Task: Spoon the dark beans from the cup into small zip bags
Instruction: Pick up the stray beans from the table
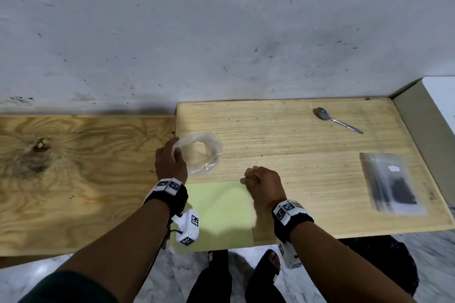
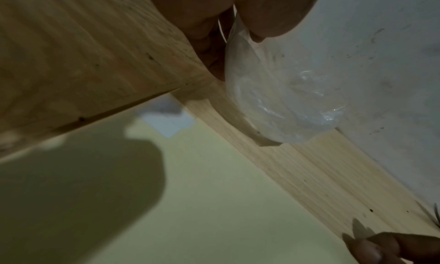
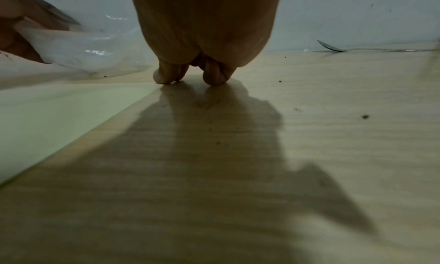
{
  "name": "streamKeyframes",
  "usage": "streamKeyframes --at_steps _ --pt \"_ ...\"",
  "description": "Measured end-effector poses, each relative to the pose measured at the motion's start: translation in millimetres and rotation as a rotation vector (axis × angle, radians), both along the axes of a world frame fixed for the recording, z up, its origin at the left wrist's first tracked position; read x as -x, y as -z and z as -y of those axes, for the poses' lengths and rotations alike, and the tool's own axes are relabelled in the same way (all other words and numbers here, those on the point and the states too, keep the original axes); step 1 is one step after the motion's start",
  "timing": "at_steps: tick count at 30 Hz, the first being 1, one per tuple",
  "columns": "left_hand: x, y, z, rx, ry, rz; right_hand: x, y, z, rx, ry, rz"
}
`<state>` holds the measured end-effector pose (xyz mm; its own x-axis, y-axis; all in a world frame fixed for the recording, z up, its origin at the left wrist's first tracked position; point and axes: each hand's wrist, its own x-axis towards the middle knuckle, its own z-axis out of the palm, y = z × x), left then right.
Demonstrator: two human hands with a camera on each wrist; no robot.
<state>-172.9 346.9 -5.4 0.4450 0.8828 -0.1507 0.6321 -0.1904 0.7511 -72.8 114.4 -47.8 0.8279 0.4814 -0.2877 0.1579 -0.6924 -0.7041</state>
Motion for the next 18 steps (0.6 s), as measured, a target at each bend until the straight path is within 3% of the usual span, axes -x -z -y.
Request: streamKeyframes --at_steps 4,7,10,12,14,18 --pt "-2 -2 1 -0.012 0.015 0.012 1 -7 1 -0.082 0.059 -0.041" --pt "-2 -3 5 -0.012 0.026 0.02 -3 -25 4 -0.32 0.376 -0.222" --pt "-4 -8 12 -0.009 0.05 0.033 -15 -48 14 -0.638 0.673 -0.614" --pt "-10 -14 19 -0.001 0.073 0.046 -25 -60 24 -0.796 0.768 -0.848" --pt "-18 -22 28 -0.007 0.115 0.062 -33 -68 37 -0.829 0.763 -0.916" --pt "-35 -30 53 -0.074 0.255 0.095 -40 -89 70 -0.727 0.825 -0.856"
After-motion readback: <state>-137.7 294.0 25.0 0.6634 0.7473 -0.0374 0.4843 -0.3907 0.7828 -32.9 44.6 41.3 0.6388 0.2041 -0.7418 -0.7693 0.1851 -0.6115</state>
